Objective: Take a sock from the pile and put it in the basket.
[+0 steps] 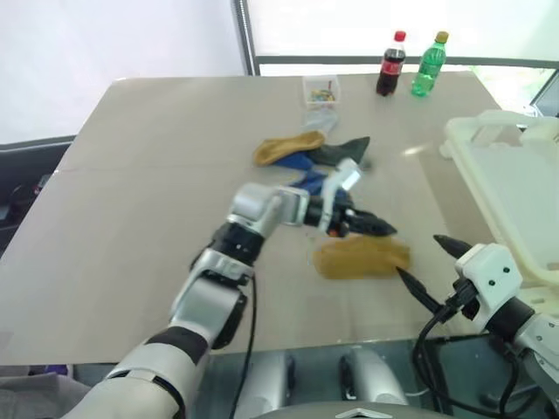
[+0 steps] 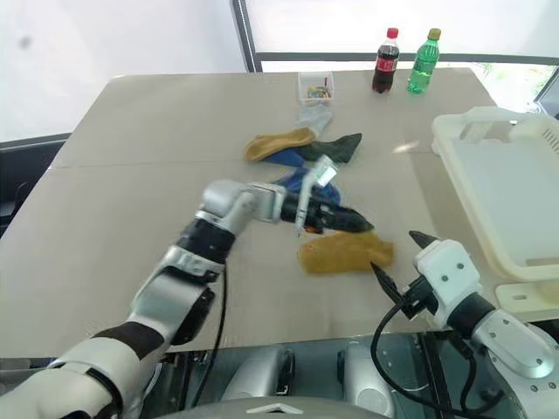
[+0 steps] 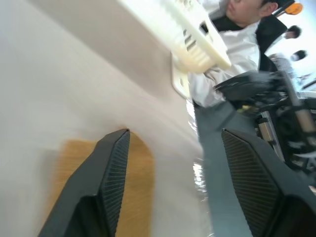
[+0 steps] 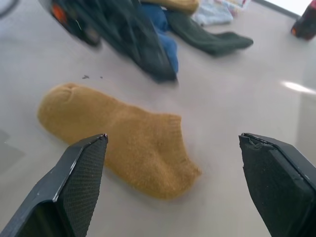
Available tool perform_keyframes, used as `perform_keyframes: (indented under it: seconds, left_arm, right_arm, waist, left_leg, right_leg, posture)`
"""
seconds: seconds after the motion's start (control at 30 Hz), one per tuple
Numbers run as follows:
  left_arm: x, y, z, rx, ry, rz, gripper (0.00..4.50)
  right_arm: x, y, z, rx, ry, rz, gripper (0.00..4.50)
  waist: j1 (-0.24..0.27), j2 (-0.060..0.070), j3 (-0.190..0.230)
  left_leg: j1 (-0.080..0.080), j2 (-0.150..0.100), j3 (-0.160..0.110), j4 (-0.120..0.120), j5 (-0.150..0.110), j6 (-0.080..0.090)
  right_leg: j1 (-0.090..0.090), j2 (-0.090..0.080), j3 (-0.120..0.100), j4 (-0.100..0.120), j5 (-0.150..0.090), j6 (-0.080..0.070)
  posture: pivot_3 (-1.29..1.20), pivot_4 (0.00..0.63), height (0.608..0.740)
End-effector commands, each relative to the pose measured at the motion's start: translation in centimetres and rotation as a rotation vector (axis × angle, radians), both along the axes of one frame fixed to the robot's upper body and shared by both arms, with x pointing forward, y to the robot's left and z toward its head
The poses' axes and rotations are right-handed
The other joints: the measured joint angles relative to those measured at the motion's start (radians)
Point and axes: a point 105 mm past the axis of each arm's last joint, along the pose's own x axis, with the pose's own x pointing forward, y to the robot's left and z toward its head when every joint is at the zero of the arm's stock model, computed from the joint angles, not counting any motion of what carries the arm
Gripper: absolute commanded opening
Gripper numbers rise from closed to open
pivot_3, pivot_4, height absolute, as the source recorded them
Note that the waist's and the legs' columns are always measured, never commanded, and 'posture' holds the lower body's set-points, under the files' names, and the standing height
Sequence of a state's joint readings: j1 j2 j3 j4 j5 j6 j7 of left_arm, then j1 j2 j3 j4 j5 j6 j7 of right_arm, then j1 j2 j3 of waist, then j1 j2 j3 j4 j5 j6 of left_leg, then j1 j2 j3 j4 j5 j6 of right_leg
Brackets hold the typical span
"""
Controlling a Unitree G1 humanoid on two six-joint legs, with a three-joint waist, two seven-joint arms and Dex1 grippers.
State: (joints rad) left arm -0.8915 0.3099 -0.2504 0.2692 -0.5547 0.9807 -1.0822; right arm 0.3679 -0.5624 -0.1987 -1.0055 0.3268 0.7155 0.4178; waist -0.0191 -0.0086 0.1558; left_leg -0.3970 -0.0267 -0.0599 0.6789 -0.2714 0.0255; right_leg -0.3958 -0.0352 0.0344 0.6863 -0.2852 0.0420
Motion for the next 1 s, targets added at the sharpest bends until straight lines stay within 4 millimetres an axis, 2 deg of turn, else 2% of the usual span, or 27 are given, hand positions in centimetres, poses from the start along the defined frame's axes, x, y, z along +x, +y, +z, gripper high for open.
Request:
perform_keyframes:
  seconds: [0.03, 0.17, 0.3, 0.4, 0.47, 0.53, 0.57, 0.6, 0.63, 0.67, 0.7, 0.83, 0.9, 0.93, 1.0]
  left_arm:
    - [-1.6, 2.1, 0.8, 0.044, -0.239, -0.092, 2.90]
    - [-2.3, 3.2, -1.1, 0.100, -0.383, -0.120, 2.90]
    - [-2.4, 2.7, -5.0, 0.166, -0.550, -0.133, 2.90]
    - [-2.6, 2.5, -6.9, 0.186, -0.554, -0.134, 2.11]
    - [-2.6, 2.6, -8.7, 0.249, -0.584, -0.143, 1.25]
    - [-2.8, 2.6, -9.5, 0.263, -0.559, -0.135, 0.68]
    - [-2.8, 2.6, -9.6, 0.262, -0.554, -0.133, 0.23]
    - [-2.8, 2.7, -9.6, 0.260, -0.553, -0.132, 0.00]
    - [-2.9, 2.9, -9.5, 0.257, -0.551, -0.132, 0.00]
    - [-2.9, 3.1, -9.4, 0.251, -0.548, -0.132, 0.00]
    - [-2.9, 3.2, -9.3, 0.243, -0.549, -0.129, 0.00]
    - [-2.3, 3.1, -8.1, 0.182, -0.557, -0.058, 0.00]
    - [-1.9, 3.2, -6.7, 0.128, -0.539, -0.017, 0.00]
    - [-1.5, 3.3, -6.0, 0.104, -0.528, 0.011, 0.53]
    - [-1.3, 3.5, -4.9, 0.078, -0.513, 0.037, 1.01]
  right_arm:
    - [0.2, 1.0, -0.4, 0.022, 0.037, 0.010, 4.40]
    - [2.2, 0.7, -1.7, 0.013, 0.058, -0.033, 4.40]
    - [3.6, 1.2, -2.6, -0.013, 0.050, -0.018, 4.40]
    - [4.4, 0.9, -3.5, -0.026, 0.052, -0.038, 4.40]
    - [4.7, 0.6, -4.8, -0.025, 0.088, -0.045, 4.40]
    - [4.3, 0.2, -6.6, -0.064, 0.146, -0.049, 3.89]
    - [3.9, 0.1, -7.3, -0.069, 0.175, -0.047, 3.68]
    - [3.3, 0.2, -7.8, -0.069, 0.202, -0.037, 3.15]
    - [2.7, 0.3, -8.0, -0.067, 0.218, -0.024, 2.78]
    - [2.2, 0.4, -8.2, -0.061, 0.229, -0.018, 2.14]
    - [2.0, 0.5, -8.1, -0.062, 0.228, -0.015, 1.74]
    - [2.5, 0.3, -7.2, -0.053, 0.157, -0.054, 0.03]
    - [3.6, 0.0, -6.1, -0.042, 0.105, -0.080, 0.03]
    - [4.0, 0.2, -5.5, -0.026, 0.085, -0.071, 0.00]
    - [4.3, 0.5, -4.7, 0.003, 0.061, -0.058, 0.69]
  waist:
    - [0.006, 0.000, 0.000]
    - [0.022, 0.000, 0.000]
    - [0.035, 0.000, 0.000]
    - [0.033, 0.000, 0.000]
    - [0.032, 0.000, 0.000]
    - [0.030, 0.000, 0.000]
    - [0.030, 0.001, -0.001]
    - [0.030, 0.001, -0.002]
    - [0.032, 0.001, -0.003]
    - [0.033, 0.001, -0.003]
    - [0.033, 0.000, -0.003]
    - [0.029, 0.000, -0.004]
    - [0.028, 0.000, -0.004]
    - [0.027, 0.000, -0.004]
    - [0.026, 0.000, -0.003]
  left_leg:
    - [0.000, 0.000, 0.000, 0.000, 0.000, 0.000]
    - [0.000, -0.002, -0.001, 0.000, 0.000, 0.000]
    - [-0.002, -0.004, -0.001, 0.000, -0.001, 0.001]
    - [-0.004, -0.004, -0.002, 0.000, -0.001, 0.001]
    - [-0.004, -0.004, -0.002, 0.000, -0.001, 0.001]
    - [-0.002, -0.004, -0.001, -0.001, -0.003, 0.005]
    - [-0.002, -0.003, -0.001, -0.001, -0.003, 0.005]
    - [-0.001, -0.003, -0.001, -0.001, -0.003, 0.006]
    - [0.000, -0.003, -0.002, 0.000, -0.003, 0.006]
    - [0.000, -0.003, -0.003, 0.000, -0.003, 0.006]
    - [0.001, -0.003, -0.003, 0.000, -0.003, 0.006]
    - [0.002, -0.003, -0.004, 0.000, -0.003, 0.006]
    - [0.002, -0.003, -0.004, 0.000, -0.003, 0.006]
    - [0.002, -0.003, -0.004, 0.000, -0.003, 0.006]
    - [0.002, -0.003, -0.004, 0.000, -0.003, 0.006]
  right_leg:
    - [0.000, 0.000, 0.000, 0.000, 0.000, 0.000]
    - [0.002, -0.003, -0.001, -0.004, 0.000, 0.000]
    - [0.003, -0.005, -0.003, -0.007, 0.000, 0.000]
    - [0.001, -0.004, -0.003, -0.007, 0.000, 0.000]
    - [0.001, -0.003, -0.003, -0.007, 0.000, 0.000]
    - [0.002, -0.003, -0.003, -0.006, 0.000, 0.000]
    - [0.002, -0.003, -0.003, -0.006, 0.000, 0.000]
    - [0.003, -0.003, -0.003, -0.006, 0.000, 0.000]
    - [0.004, -0.002, -0.003, -0.006, 0.000, 0.000]
    - [0.005, -0.002, -0.005, -0.006, 0.000, 0.000]
    - [0.006, -0.002, -0.005, -0.006, 0.000, 0.000]
    - [0.007, -0.002, -0.006, -0.007, 0.000, 0.001]
    - [0.007, -0.002, -0.006, -0.006, 0.000, 0.001]
    - [0.006, -0.002, -0.006, -0.006, 0.000, 0.001]
    - [0.006, -0.002, -0.007, -0.005, 0.000, 0.001]
  posture:
    - [0.00, 0.150, 0.740]
    - [0.00, 0.150, 0.740]
    - [0.00, 0.150, 0.740]
    - [0.00, 0.150, 0.740]
    - [0.00, 0.150, 0.740]
    - [0.00, 0.150, 0.740]
    - [0.00, 0.150, 0.740]
    - [0.00, 0.150, 0.740]
    - [0.00, 0.150, 0.740]
    - [0.00, 0.150, 0.740]
    - [0.00, 0.150, 0.740]
    - [0.00, 0.150, 0.740]
    - [0.00, 0.150, 0.740]
    - [0.00, 0.150, 0.740]
    - [0.00, 0.150, 0.740]
